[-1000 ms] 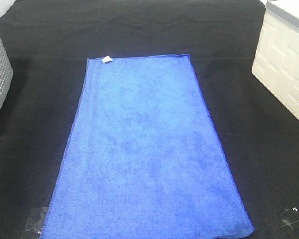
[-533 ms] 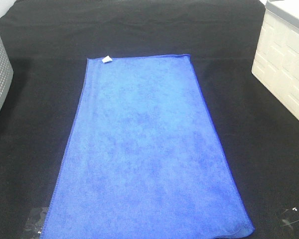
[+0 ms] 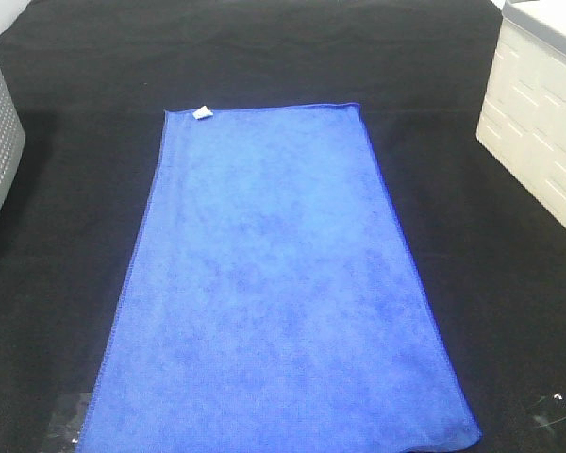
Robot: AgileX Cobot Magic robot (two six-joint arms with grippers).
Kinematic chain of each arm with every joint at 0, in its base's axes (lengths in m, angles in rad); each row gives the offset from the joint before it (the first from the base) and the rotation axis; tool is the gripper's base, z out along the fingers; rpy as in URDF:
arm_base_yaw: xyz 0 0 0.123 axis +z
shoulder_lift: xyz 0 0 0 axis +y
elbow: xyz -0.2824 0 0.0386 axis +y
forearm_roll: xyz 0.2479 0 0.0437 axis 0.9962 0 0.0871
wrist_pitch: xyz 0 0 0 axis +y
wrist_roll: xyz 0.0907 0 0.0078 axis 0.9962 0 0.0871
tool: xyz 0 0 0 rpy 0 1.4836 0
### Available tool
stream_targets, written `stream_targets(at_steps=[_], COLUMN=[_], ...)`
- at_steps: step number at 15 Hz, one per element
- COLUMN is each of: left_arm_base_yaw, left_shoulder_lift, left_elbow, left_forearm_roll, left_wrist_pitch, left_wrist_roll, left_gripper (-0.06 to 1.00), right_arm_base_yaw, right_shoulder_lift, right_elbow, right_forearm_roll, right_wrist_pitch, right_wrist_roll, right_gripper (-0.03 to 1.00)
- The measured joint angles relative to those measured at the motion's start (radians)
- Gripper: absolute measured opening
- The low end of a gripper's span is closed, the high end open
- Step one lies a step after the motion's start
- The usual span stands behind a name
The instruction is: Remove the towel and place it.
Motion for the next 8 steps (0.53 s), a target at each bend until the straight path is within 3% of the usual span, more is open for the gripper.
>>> stream_targets(at_steps=[6, 8], left_arm_base_yaw=[0.0, 0.0], left_shoulder_lift=[-0.031, -0.031], left_elbow=[0.051, 0.13], left_forearm_roll=[-0.025, -0.037], left_wrist_pitch=[0.048, 0.048], left_wrist_roll=[0.0, 0.0], left_gripper=[0.75, 0.75], right_arm_base_yaw=[0.0, 0.0], right_shoulder_lift=[-0.018, -0.018], right_elbow=[0.17, 0.194], right_forearm_roll=[0.023, 0.035], right_wrist_pitch=[0.004, -0.052], right_wrist_roll=[-0.027, -0.038], right_gripper=[0.81, 0.81])
